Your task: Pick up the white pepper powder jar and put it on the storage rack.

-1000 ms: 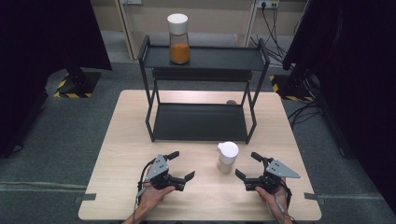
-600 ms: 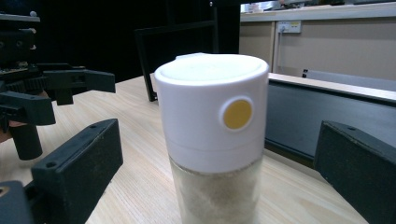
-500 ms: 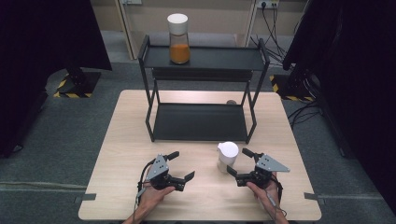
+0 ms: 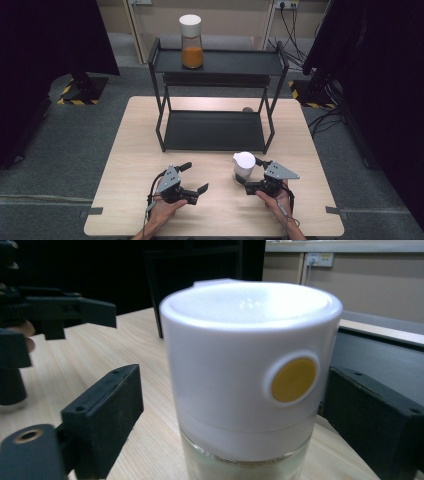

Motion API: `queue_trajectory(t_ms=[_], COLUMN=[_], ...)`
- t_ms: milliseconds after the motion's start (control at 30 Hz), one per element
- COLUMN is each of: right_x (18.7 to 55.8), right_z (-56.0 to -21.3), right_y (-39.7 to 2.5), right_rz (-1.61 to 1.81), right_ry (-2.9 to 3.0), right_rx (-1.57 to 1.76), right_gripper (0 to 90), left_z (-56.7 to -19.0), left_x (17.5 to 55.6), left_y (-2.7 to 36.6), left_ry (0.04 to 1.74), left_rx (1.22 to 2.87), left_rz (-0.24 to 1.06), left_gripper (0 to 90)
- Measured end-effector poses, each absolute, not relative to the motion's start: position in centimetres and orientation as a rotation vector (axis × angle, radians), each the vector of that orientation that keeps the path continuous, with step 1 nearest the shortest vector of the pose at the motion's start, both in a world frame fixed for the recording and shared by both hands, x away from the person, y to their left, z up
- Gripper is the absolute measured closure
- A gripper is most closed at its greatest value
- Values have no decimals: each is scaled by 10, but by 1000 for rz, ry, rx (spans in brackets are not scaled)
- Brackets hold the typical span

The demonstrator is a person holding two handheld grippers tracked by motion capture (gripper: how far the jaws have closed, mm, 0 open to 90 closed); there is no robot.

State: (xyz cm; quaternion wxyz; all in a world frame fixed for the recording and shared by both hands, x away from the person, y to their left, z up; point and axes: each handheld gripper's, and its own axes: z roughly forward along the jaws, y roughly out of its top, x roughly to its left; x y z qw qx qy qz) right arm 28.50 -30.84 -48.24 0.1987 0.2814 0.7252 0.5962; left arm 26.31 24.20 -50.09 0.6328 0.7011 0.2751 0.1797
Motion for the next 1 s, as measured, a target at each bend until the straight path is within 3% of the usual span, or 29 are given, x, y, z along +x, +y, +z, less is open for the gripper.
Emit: queue_trajectory(t_ms=[400, 1000], right_x=[290, 282], right_z=[-480, -459], right_y=[-300, -302], right_rz=[1594, 1555], right_ry=[2064, 2047], right_rx=[776, 727], right_gripper=[300, 308], left_z=[-502, -502], left_x=[264, 263], left_y=[243, 243], left_ry=[630, 633], left_rx=[1596, 1600], left_rz=[405, 401], left_gripper=[14, 14])
